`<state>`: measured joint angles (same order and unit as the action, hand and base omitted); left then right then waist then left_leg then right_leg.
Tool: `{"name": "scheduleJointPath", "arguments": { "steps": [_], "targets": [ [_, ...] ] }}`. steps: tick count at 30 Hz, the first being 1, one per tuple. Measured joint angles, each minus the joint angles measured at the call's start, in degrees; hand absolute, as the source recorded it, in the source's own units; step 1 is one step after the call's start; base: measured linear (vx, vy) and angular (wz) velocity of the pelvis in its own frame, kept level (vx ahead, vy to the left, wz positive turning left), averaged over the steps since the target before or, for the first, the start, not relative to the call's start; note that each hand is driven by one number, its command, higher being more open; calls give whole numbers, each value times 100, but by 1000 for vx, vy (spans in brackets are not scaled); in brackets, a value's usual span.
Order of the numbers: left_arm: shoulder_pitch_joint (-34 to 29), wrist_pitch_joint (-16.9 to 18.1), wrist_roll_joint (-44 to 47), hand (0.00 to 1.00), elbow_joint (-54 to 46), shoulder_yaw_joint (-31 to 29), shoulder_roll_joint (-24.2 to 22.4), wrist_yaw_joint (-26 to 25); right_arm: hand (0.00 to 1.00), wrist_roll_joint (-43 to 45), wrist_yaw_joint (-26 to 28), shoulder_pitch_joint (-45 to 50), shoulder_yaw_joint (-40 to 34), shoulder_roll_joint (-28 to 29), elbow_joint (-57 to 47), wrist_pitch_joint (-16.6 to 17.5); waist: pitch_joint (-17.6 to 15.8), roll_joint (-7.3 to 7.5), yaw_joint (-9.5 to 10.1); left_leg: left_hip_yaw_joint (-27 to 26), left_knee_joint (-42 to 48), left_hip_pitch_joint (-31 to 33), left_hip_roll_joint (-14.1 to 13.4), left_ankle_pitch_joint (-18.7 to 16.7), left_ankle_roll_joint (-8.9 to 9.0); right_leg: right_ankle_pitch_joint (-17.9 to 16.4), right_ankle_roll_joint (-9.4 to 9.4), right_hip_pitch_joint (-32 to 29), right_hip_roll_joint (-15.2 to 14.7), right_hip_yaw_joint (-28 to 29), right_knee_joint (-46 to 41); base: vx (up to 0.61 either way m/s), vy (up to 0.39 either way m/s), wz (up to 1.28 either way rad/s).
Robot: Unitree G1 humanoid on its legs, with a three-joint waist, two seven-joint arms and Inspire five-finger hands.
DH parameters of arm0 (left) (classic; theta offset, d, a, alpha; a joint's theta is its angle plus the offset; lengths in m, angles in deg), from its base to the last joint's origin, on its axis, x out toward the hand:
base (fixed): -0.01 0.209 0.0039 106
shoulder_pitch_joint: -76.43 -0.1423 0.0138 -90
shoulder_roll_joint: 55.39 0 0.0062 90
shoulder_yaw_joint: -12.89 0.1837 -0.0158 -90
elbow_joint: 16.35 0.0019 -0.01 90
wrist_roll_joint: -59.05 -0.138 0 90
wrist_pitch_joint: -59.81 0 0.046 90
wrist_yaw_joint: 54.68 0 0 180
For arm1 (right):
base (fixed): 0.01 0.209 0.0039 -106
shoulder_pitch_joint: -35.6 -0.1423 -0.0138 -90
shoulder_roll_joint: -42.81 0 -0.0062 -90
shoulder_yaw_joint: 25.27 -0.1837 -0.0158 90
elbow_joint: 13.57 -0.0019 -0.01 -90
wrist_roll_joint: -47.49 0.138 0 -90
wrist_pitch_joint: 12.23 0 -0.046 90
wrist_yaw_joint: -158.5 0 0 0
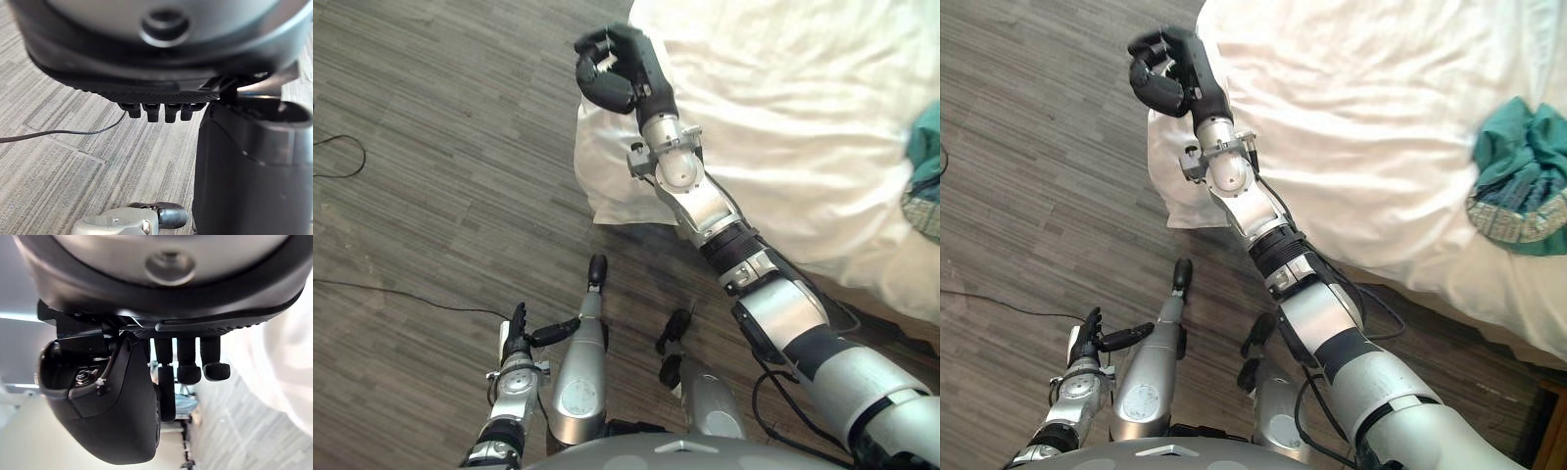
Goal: Tidy up the quilt and then pick up the clothes from the bed and put them into the laundry hamper
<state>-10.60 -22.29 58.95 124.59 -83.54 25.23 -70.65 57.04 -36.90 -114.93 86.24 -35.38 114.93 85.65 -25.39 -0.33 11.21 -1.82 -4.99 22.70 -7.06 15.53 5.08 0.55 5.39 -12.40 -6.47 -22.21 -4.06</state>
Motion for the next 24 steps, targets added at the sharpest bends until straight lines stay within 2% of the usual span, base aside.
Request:
{"name": "scheduleJointPath", "arguments": {
  "steps": [2,3,6,8,12,17,19,22,24],
  "targets": [
    [152,62,27,100,154,3,-37,20,0,-22,110,12,-44,-117,344,94,-82,-127,3,5,1,119,20,32,-34,1,2,-134,-26,16,-18,11,10,-3],
    [237,72,40,100,217,13,-65,24,0,-29,197,55,-111,-106,423,324,-123,-197,-7,-10,1,144,31,37,-41,1,2,-188,-46,41,-43,16,19,-7],
    [372,85,117,100,361,218,-72,8,0,-35,311,122,-343,158,689,679,-150,-261,-37,-58,-1,158,35,14,-17,-9,1,-268,-65,121,-82,16,14,-12],
    [388,87,194,100,363,286,-72,12,0,-54,324,196,-403,255,694,741,-150,-262,-65,-58,1,156,36,1,-13,-20,2,-265,-66,121,-84,9,5,-2],
    [388,76,267,100,428,337,-40,40,0,-676,326,487,-233,456,678,830,-142,-246,-193,-74,2,77,77,-76,-13,-93,19,-232,-126,126,-195,8,4,0],
    [359,63,276,100,407,335,9,154,0,-791,650,1401,740,137,3,822,-136,-131,-297,-216,0,-202,118,-154,-35,-127,46,-40,-191,245,-208,43,5,-11],
    [276,55,273,100,413,331,56,171,0,-327,1082,1952,1385,204,-64,552,-134,-8,-373,-325,-1,-374,129,-196,-66,-159,51,64,-214,358,-211,54,-5,-22],
    [268,61,242,100,391,367,110,268,0,300,1556,2996,2338,245,191,-210,-136,96,-365,-437,0,-530,125,-242,-44,-180,45,168,-224,439,-186,66,-12,-16],
    [264,57,238,100,371,365,143,294,0,506,1770,3307,2853,256,194,-455,-133,151,-382,-508,1,-586,94,-245,-39,-179,43,186,-205,487,-183,54,-20,-17]
  ]
}}
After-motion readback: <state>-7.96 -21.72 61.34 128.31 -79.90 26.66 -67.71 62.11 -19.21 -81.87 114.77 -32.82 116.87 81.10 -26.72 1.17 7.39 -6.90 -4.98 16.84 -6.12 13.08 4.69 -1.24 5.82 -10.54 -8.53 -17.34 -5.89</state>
